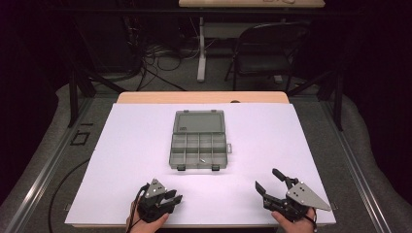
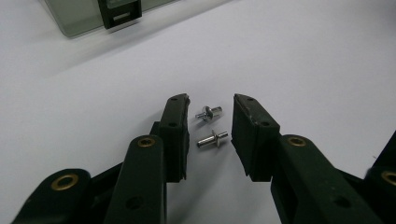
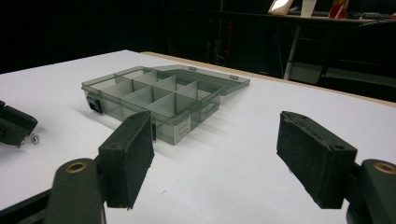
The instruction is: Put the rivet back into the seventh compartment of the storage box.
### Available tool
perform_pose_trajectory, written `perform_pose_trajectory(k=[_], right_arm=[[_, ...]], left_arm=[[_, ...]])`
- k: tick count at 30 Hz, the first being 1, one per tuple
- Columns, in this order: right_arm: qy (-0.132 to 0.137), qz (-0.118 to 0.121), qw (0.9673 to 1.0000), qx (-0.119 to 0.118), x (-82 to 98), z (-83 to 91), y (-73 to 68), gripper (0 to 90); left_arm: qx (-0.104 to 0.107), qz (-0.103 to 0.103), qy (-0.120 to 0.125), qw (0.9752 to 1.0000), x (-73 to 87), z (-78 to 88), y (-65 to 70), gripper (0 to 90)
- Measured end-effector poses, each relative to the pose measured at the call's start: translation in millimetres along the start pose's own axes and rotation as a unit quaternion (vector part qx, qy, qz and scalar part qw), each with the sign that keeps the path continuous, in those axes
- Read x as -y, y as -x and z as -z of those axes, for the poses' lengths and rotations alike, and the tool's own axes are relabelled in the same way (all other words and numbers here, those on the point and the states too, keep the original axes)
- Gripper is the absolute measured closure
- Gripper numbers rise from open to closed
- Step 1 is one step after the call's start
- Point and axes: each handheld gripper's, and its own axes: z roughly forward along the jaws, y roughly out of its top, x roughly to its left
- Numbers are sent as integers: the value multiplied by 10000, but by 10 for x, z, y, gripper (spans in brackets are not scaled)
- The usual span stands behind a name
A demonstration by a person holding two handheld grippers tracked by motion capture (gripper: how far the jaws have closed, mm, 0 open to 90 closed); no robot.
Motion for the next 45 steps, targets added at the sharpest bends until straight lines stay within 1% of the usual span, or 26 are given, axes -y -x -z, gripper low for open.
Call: perform_pose_trajectory(k=[1, 2, 3, 6, 10, 14, 22, 27, 28, 32, 35, 36, 37, 38, 39, 41, 43, 45], right_arm=[[1, 0, 10000, -1, 0, 0, 0, 266], [2, 0, 10000, -1, 0, 0, 0, 267], [0, -2, 10000, 2, 0, 1, 0, 266], [4, 1, 10000, 1, 0, 2, 1, 266], [2, 0, 10000, 1, 0, 0, 1, 267], [22, 4, 10000, -11, 1, -4, -1, 267], [23, -5, 10000, -9, 1, -6, -1, 267], [24, -4, 10000, -11, 1, -6, 0, 267], [25, -3, 10000, -10, 1, -6, 0, 266], [33, 13, 10000, -12, 1, -8, 3, 267], [3, -1, 10000, 3, 0, 0, 1, 267], [14, 13, 10000, 6, 0, 0, 4, 267], [17, 16, 10000, 6, 0, 0, 5, 267], [16, 15, 10000, 7, 0, 0, 6, 267], [18, 15, 10000, 7, 0, 0, 6, 267], [13, 20, 10000, 2, 0, -2, 6, 267], [12, 20, 10000, -2, 0, -4, 4, 267], [23, 3, 10000, -11, 1, -6, 0, 267]], left_arm=[[5, -62, -34, 10000, 1, -1, -3, 671], [-61, -76, -20, 10000, 4, -6, 6, 681], [-23, -92, -50, 9999, 2, -2, 5, 686], [-79, -106, -32, 9999, 7, -4, 6, 716], [-103, -150, -44, 9998, 10, -3, 2, 756], [-145, -176, -57, 9997, 11, -2, -6, 811], [-150, -216, -67, 9996, 9, -3, -6, 826], [-142, -207, -62, 9997, 6, -4, -13, 830], [-169, -201, -54, 9996, 6, -4, -12, 831], [-79, -175, -81, 9998, 0, 1, -28, 833], [-66, -121, -60, 9999, -8, 15, -32, 836], [-79, -107, -12, 9999, -10, 19, -33, 838], [-64, -99, 3, 9999, -14, 34, -36, 885], [-47, -65, 42, 10000, -18, 41, -42, 889], [-64, -74, 65, 9999, -23, 50, -50, 889], [-69, -98, 54, 9999, -27, 62, -61, 888], [-83, -64, 63, 9999, -28, 62, -62, 889], [-90, -81, 72, 9999, -31, 64, -67, 889]])
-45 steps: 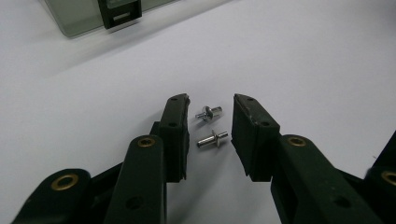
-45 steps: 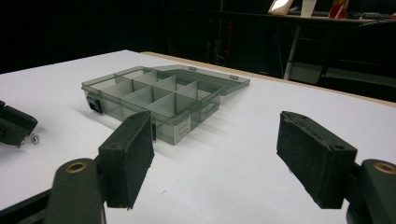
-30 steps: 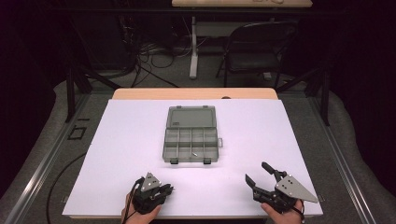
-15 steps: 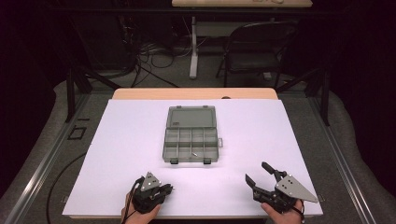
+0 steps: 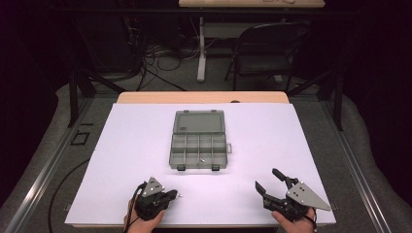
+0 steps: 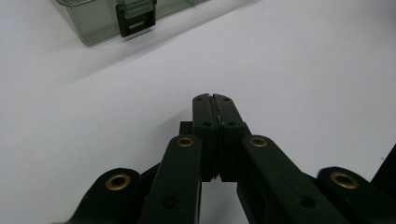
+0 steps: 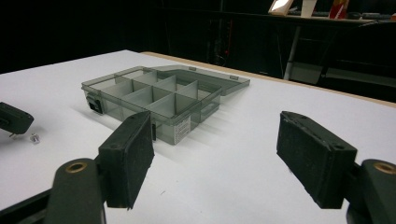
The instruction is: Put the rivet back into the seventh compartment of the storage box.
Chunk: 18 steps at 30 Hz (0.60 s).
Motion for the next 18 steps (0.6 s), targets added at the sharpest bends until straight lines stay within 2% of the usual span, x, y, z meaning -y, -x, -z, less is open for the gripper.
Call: perform_pose_trajectory(k=[4, 8, 13, 18], right_arm=[[-11, 18, 10000, 13, -1, 4, 4, 267], [-19, 3, 10000, 16, -1, 7, 1, 267], [-4, -6, 10000, 14, 2, -3, 0, 267], [-42, 8, 10000, 29, 1, 0, -2, 267]], left_arm=[[4, -18, 27, 10000, -15, 19, -8, 891], [11, 79, 155, 9998, -58, 71, -23, 891], [61, 189, 346, 9992, -182, 181, -61, 891], [120, 204, 489, 9985, -288, 259, -71, 892]])
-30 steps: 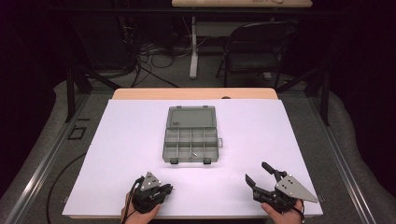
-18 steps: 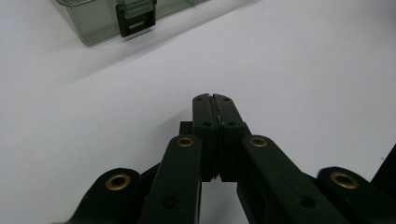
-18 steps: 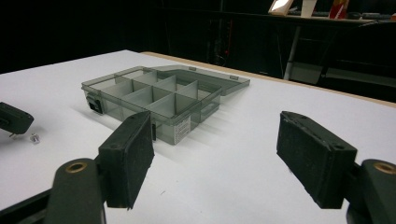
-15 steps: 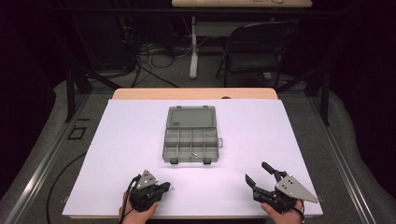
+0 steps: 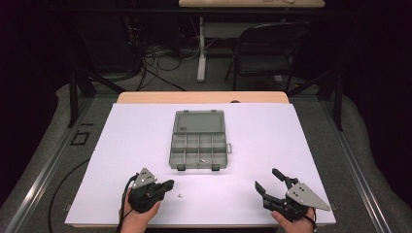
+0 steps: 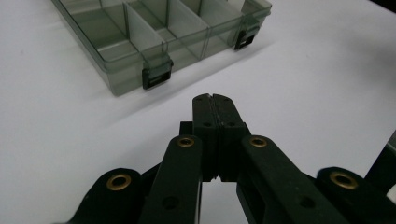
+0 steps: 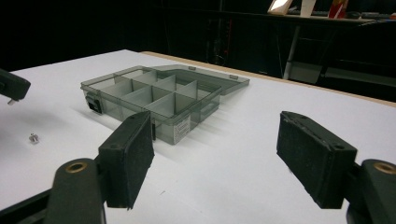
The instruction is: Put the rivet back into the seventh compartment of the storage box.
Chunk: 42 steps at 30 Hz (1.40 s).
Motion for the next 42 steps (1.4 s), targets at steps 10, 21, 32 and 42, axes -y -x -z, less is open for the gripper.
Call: perform_pose_trajectory(k=[10, 21, 32, 42], right_arm=[[49, -22, 10000, -4, 2, -3, 1, 267], [50, -19, 10000, -4, 3, -3, 3, 266], [24, -12, 10000, 8, 2, 3, 7, 266], [10, -12, 10000, -6, 3, 0, 6, 266]], left_arm=[[73, -82, 107, 9999, -196, 24, 36, 892], [83, -103, 244, 9996, -515, -8, 27, 892], [98, -59, 299, 9995, -770, -89, -27, 892], [146, -137, 250, 9995, -923, -265, 0, 892]])
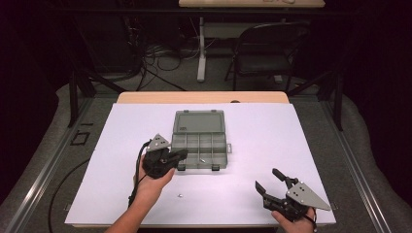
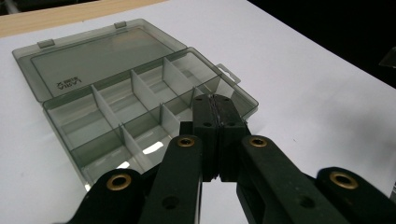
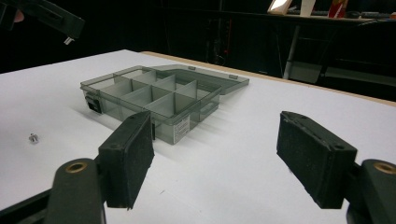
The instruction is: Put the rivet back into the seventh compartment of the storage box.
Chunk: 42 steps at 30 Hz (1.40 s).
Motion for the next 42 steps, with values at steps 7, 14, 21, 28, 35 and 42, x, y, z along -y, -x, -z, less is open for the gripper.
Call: perform_pose_trajectory(k=[7, 14, 21, 28, 35, 42], right_arm=[[28, -13, 10000, -8, 1, -4, 2, 267], [16, -11, 10000, -11, 0, 0, 4, 266], [43, -16, 10000, -20, 1, -6, 4, 266], [40, -14, 10000, -29, 2, -8, 4, 266], [35, -26, 10000, -35, 3, -10, 4, 266], [2, -14, 10000, -26, 2, -8, 8, 266]], left_arm=[[63, -23, -51, 10000, -95, -154, 23, 892], [120, 46, -118, 9998, -152, -314, 31, 892], [114, 73, -172, 9998, -158, -464, 8, 892], [84, 112, -229, 9996, -157, -570, -36, 892], [36, 162, -283, 9995, -117, -691, -80, 892], [14, 287, -335, 9990, -72, -791, -125, 892]])
